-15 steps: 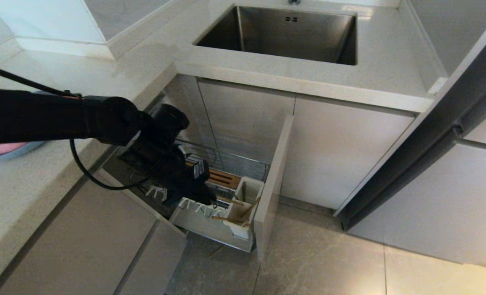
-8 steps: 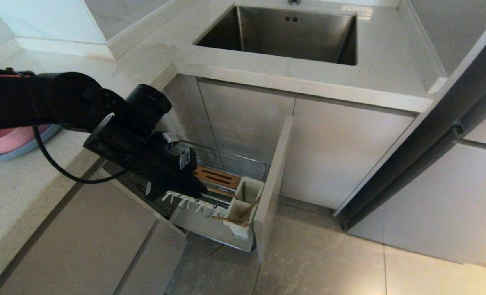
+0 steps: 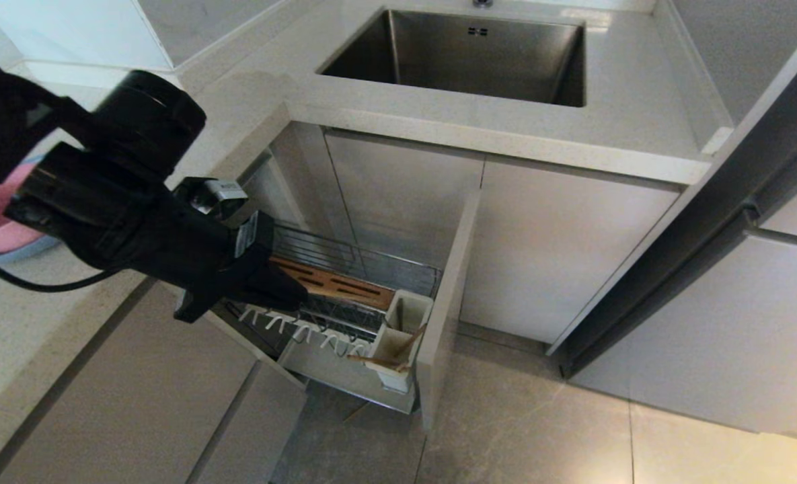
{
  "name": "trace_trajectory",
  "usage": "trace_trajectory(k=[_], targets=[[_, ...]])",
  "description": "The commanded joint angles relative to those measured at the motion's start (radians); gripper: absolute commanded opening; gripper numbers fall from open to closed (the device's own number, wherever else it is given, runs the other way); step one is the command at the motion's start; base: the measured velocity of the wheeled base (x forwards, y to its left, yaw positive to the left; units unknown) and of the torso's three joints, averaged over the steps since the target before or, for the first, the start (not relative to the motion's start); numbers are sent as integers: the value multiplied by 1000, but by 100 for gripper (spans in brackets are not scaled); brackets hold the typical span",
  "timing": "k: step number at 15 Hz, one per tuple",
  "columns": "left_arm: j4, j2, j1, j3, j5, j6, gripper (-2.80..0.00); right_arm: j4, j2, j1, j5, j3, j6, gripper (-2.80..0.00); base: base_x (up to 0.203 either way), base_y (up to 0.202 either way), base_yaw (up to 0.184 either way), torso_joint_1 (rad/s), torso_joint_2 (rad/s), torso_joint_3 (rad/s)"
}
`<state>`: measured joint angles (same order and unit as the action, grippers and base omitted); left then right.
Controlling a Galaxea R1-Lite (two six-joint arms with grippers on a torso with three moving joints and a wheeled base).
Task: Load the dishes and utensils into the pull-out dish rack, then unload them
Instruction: Take the chopsticks out of the cupboard
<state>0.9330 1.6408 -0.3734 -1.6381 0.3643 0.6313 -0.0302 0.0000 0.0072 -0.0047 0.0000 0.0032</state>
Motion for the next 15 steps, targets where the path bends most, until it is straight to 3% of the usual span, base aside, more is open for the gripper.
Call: trace_trajectory(k=[1, 6, 12, 15], targets=[[16, -85, -8, -2, 2, 4, -280, 0, 0, 0, 0, 9, 0, -280, 0, 0, 0, 0, 0, 0], [44, -254, -25, -9, -8, 2, -280, 0, 0, 0, 0, 8, 0, -280, 0, 0, 0, 0, 0, 0], [37, -455, -24, -77, -94, -20, -280, 0, 0, 0, 0, 8, 0, -280, 0, 0, 0, 0, 0, 0], [36, -533, -8, -109, -183, -73, -280, 0, 0, 0, 0, 8, 0, -280, 0, 0, 0, 0, 0, 0]])
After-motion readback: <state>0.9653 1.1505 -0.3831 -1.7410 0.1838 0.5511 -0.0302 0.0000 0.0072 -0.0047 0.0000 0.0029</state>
